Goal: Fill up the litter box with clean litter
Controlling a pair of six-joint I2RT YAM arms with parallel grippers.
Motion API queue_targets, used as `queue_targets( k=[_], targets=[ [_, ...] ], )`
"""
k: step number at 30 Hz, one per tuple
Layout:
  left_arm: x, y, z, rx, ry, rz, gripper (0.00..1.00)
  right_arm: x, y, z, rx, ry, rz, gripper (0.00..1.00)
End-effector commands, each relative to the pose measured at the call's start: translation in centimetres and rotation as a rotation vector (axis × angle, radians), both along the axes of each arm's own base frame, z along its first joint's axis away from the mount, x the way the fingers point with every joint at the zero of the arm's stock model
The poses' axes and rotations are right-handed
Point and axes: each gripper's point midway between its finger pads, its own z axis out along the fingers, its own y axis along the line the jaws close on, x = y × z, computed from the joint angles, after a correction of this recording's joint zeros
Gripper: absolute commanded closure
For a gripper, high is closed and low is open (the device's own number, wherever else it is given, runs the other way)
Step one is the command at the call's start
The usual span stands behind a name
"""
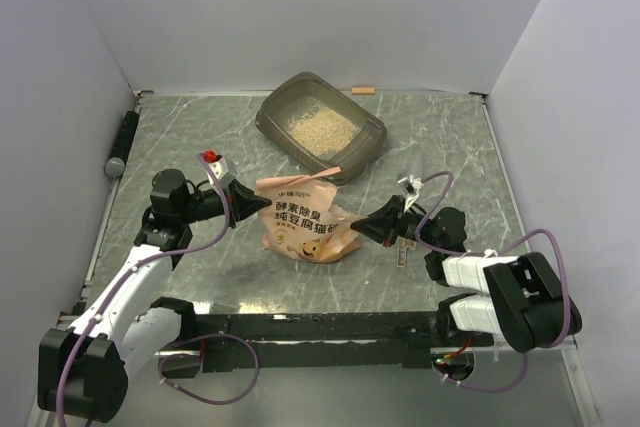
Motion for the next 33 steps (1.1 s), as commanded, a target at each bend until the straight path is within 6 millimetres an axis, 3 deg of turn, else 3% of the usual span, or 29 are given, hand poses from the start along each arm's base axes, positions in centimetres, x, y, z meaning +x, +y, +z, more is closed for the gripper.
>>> queue_targets(
  k=[1,9,10,11,13,15,16,18,22,24,33],
  targets=[
    [0.2,0.1,1.3,-0.011,-0.046,0.003,0.99,-1.0,0.0,4.7,0.102,-0.25,0.035,1.0],
    [-1.5,-0.2,1.5,0.014,0.175,-0.065,0.99,-2.0,0.2,6.2,0.142,-0.082,0.105,1.0],
    [-1.7,-0.2,0.5,0.026,0.266,-0.062,0.99,-2.2,0.3,6.3,0.142,-0.054,0.116,1.0],
    [-1.5,-0.2,1.3,0.028,0.28,-0.057,0.99,-2.5,0.4,6.6,0.138,-0.03,0.142,1.0],
    [-1.7,-0.1,-0.2,0.057,0.439,-0.045,0.99,-2.4,0.5,6.0,0.118,0.071,0.154,1.0],
    [-1.4,0.0,-0.1,0.075,0.522,-0.029,0.99,-2.9,0.4,6.3,0.109,0.091,0.169,1.0],
    [-1.7,0.0,-0.9,0.089,0.601,-0.035,0.99,-3.0,0.4,5.7,0.096,0.148,0.168,1.0],
    [-1.9,0.0,-0.4,0.077,0.632,-0.025,0.99,-3.7,0.2,5.6,0.079,0.163,0.175,1.0],
    [-3.1,-0.1,1.0,0.02,0.676,-0.01,0.99,-4.9,-0.2,3.0,0.014,0.302,0.164,1.0],
    [-4.0,-0.4,0.8,-0.005,0.731,-0.042,0.99,-5.6,-0.4,2.7,0.004,0.296,0.17,1.0],
    [-5.3,-0.4,-4.0,0.014,0.978,-0.048,0.99,-8.4,-0.9,0.0,0.005,0.442,0.217,1.0]
  ],
)
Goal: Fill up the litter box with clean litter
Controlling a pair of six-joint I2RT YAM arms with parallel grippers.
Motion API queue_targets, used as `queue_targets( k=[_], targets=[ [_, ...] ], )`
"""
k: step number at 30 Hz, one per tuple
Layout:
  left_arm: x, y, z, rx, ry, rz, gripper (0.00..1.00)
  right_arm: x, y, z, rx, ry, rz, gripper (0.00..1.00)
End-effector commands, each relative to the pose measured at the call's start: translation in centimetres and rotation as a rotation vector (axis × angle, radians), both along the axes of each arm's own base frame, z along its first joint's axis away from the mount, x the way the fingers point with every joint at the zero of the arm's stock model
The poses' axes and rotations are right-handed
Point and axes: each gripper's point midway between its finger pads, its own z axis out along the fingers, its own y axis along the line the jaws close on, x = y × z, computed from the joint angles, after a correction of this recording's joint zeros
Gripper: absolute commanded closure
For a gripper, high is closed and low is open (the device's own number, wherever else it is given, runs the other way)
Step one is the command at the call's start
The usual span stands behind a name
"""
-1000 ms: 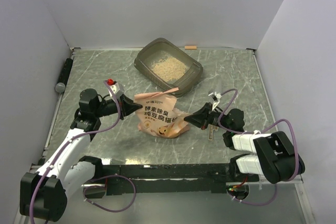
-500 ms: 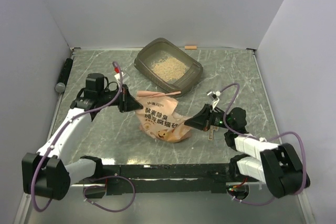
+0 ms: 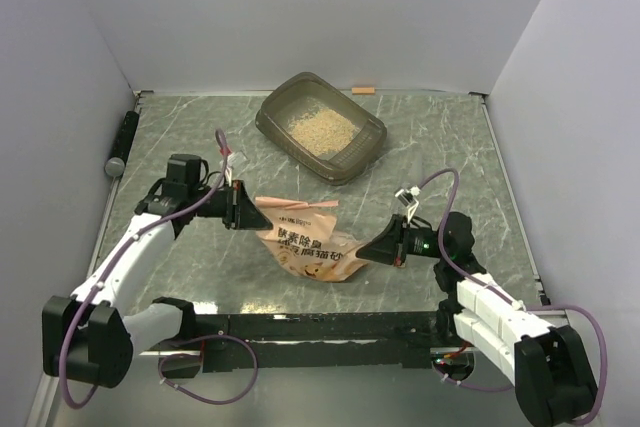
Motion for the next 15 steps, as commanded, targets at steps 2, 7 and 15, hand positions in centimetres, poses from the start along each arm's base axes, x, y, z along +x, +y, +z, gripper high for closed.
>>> queue_targets(
  k=[2,7,15],
  targets=[
    [-0.6,0.1,-2.3,0.022,0.154,0.009,0.99,-1.9,-0.3,-0.6,0.016,0.085,0.05,1.0],
    [-1.1,0.2,-3.2,0.051,0.234,-0.001,0.99,-2.7,-0.5,-1.4,0.006,0.233,0.051,1.0],
    [-3.2,0.5,-2.6,0.123,0.286,-0.01,0.99,-3.9,-1.0,-3.6,-0.053,0.396,0.009,1.0]
  ],
)
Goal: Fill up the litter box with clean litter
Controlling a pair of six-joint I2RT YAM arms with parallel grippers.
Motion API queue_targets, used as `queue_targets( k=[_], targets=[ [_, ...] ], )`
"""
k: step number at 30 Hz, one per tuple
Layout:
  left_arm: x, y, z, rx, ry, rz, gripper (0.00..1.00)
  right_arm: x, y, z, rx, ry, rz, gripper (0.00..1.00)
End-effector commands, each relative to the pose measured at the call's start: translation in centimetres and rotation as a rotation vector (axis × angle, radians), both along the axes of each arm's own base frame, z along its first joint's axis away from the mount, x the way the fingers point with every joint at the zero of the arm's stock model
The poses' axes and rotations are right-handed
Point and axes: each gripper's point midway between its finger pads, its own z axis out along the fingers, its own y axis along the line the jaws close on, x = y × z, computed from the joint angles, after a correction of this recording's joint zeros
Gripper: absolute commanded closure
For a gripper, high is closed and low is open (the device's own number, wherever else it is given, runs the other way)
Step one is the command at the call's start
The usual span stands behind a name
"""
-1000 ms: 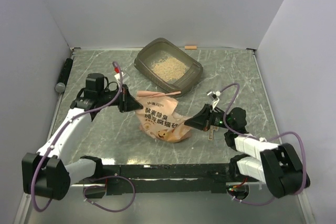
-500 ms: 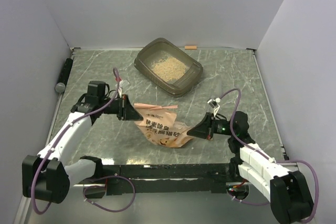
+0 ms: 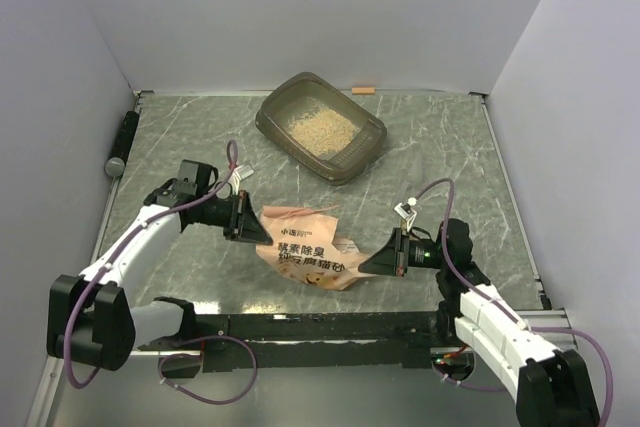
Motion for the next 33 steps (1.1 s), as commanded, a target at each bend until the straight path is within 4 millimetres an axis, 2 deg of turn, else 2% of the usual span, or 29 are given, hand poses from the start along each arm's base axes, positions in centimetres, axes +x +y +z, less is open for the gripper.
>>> queue_targets(
  k=[1,9,13,16,17,19,20,22,23,25,26,30,31,33],
  targets=[
    [-1.8,0.5,0.5,0.064,0.034,-0.01,0.99,-1.7,-0.5,-1.6,-0.028,0.168,0.008,1.0],
    [-4.6,0.9,-1.7,0.097,0.099,-0.003,0.99,-2.7,-0.8,-3.0,-0.059,0.309,-0.016,1.0],
    [-5.2,0.7,-2.0,0.111,0.108,-0.014,0.99,-2.9,-1.1,-4.0,-0.125,0.341,-0.034,1.0],
    [-5.2,0.7,-1.9,0.128,0.112,-0.038,0.99,-2.5,-1.2,-3.6,-0.15,0.304,-0.041,1.0],
    [-5.3,0.6,-1.9,0.131,0.109,-0.048,0.99,-2.4,-1.2,-2.8,-0.161,0.29,-0.043,0.99],
    [-5.3,0.5,-1.9,0.132,0.104,-0.05,0.99,-1.7,-1.5,-2.4,-0.208,0.207,-0.065,0.83],
    [-5.3,0.5,-2.0,0.134,0.106,-0.05,0.99,-0.8,-1.6,-0.9,-0.224,0.139,-0.083,0.73],
    [-5.3,0.5,-2.0,0.13,0.1,-0.049,0.99,-0.4,-2.1,-0.4,-0.282,0.077,-0.104,0.66],
    [-5.3,0.5,-2.1,0.131,0.098,-0.046,0.99,0.7,-2.3,0.9,-0.298,0.012,-0.14,0.56],
    [-5.2,0.4,-2.1,0.131,0.101,-0.047,0.99,1.6,-2.5,1.8,-0.323,-0.048,-0.164,0.47],
    [-5.1,0.4,-2.0,0.132,0.098,-0.049,0.99,2.5,-2.6,2.9,-0.337,-0.085,-0.185,0.4],
    [-4.9,0.3,-1.9,0.134,0.098,-0.056,0.99,4.1,-2.4,4.9,-0.385,-0.191,-0.16,0.36],
    [-4.9,0.3,-1.9,0.136,0.101,-0.057,0.99,4.2,-2.0,6.1,-0.391,-0.226,-0.147,0.36],
    [-4.7,0.3,-1.9,0.14,0.097,-0.056,0.99,5.0,-1.5,6.3,-0.43,-0.264,-0.137,0.36]
  ],
)
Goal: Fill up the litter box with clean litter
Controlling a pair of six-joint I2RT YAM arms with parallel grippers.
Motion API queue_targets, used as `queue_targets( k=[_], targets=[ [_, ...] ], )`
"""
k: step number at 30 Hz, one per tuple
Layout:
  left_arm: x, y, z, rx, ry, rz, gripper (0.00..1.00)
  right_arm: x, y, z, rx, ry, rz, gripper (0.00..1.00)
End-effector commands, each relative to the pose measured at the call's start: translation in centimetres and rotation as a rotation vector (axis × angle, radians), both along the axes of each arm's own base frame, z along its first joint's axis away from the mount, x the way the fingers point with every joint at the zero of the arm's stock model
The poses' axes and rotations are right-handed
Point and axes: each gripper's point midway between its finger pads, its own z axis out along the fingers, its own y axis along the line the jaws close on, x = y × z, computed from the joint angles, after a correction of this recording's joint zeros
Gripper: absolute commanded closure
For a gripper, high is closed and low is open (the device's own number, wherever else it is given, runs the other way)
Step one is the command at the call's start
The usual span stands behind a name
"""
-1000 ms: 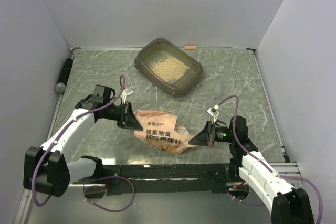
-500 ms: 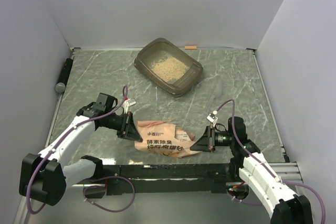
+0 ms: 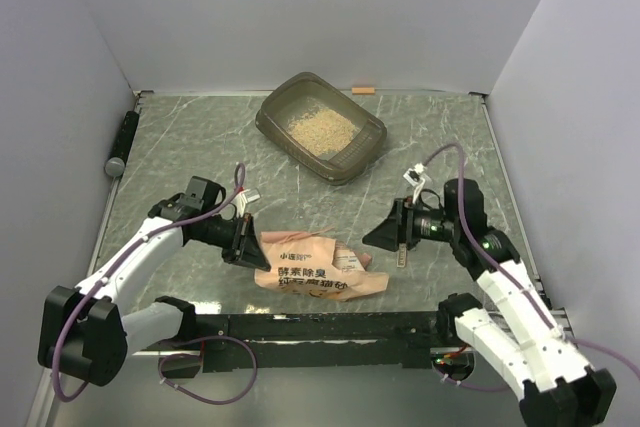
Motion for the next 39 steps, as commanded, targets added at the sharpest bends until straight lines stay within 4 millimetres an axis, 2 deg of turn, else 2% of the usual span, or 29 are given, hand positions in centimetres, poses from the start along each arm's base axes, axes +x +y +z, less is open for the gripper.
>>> queue_targets(
  k=[1,3,5,7,8,11,13,14,15,17,21,31,36,39],
  targets=[
    [0.9,-0.1,0.4,0.025,-0.035,-0.003,0.99,0.8,1.3,1.9,-0.106,-0.139,0.072,0.36],
    [1.1,0.0,0.3,0.037,-0.036,0.0,0.99,0.9,2.5,1.9,-0.141,-0.164,0.124,0.36],
    [1.2,0.1,0.1,0.049,-0.034,0.007,0.99,-0.3,4.6,2.1,-0.167,-0.172,0.234,0.37],
    [1.4,0.3,-0.3,0.072,-0.032,0.019,0.99,-0.8,5.7,2.2,-0.195,-0.208,0.288,0.37],
    [1.4,0.3,-0.4,0.081,-0.034,0.022,0.99,-1.9,6.7,1.6,-0.217,-0.224,0.359,0.37],
    [1.4,0.4,-0.6,0.088,-0.027,0.027,0.99,-2.5,7.5,0.7,-0.292,-0.28,0.416,0.37],
    [1.5,0.4,-0.7,0.095,-0.028,0.029,0.99,-3.9,8.2,0.4,-0.316,-0.319,0.477,0.37],
    [1.5,0.5,-0.8,0.098,-0.025,0.029,0.99,-3.7,8.2,0.0,-0.352,-0.347,0.477,0.37],
    [1.5,0.5,-0.7,0.098,-0.024,0.029,0.99,-4.3,8.3,-0.4,-0.373,-0.359,0.5,0.37],
    [1.6,0.5,-0.7,0.099,-0.023,0.029,0.99,-3.7,8.2,-1.2,-0.429,-0.388,0.491,0.37],
    [1.5,0.5,-0.9,0.103,-0.019,0.029,0.99,-4.7,8.0,-2.6,-0.503,-0.411,0.53,0.37],
    [1.6,0.5,-0.9,0.108,-0.008,0.03,0.99,-5.9,8.1,-3.8,-0.554,-0.452,0.557,0.37],
    [1.8,0.4,-0.9,0.109,-0.004,0.031,0.99,-4.5,7.9,-3.4,-0.629,-0.527,0.467,0.37],
    [1.8,0.4,-0.9,0.11,-0.004,0.028,0.99,-4.6,8.3,-2.9,-0.625,-0.555,0.471,0.37]
  ],
)
